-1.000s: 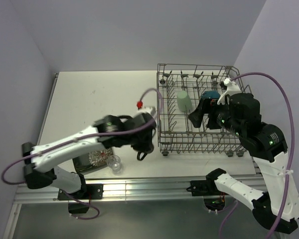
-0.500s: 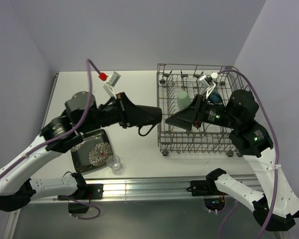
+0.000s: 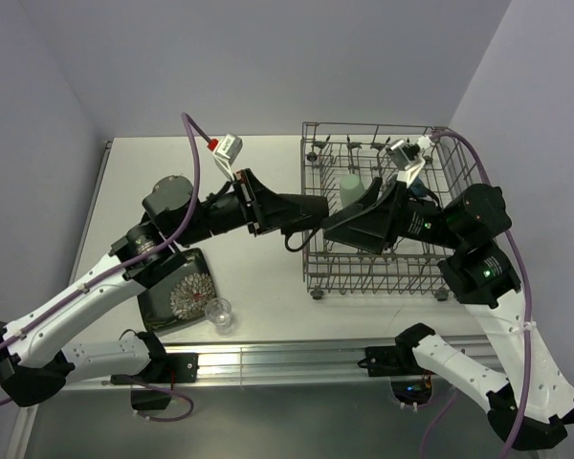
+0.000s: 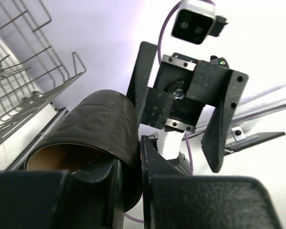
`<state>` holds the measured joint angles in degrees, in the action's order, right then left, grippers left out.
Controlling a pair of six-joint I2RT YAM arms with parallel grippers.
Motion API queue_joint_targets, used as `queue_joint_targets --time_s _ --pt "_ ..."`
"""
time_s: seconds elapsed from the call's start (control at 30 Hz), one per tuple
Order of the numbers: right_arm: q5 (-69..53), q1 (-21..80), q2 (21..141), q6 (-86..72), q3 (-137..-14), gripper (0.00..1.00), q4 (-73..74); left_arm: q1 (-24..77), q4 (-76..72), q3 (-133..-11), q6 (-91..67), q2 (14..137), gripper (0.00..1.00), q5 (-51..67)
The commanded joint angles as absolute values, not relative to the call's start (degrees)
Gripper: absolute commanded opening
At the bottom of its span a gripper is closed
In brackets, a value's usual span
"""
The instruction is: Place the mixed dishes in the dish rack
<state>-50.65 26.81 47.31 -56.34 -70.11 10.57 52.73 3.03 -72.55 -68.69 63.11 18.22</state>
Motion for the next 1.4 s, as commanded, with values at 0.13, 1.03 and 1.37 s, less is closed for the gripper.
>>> queue_joint_targets --time_s 0.13,1.03,1.37 --pt "-42.01 26.02 46.93 -58.33 -72.77 0.94 17.66 51.94 -17.47 -67.51 -70.23 57.31 0.0 26.19" --pt "-45.88 25.84 51.06 -79.81 -73.83 0.87 15.82 50.89 -6.25 -84.46 -45.35 61.96 0.0 32.6" --pt "-46.32 25.84 50.98 -79.62 -73.31 0.87 15.49 50.45 -1.84 -85.35 -43.94 61.44 0.0 32.78"
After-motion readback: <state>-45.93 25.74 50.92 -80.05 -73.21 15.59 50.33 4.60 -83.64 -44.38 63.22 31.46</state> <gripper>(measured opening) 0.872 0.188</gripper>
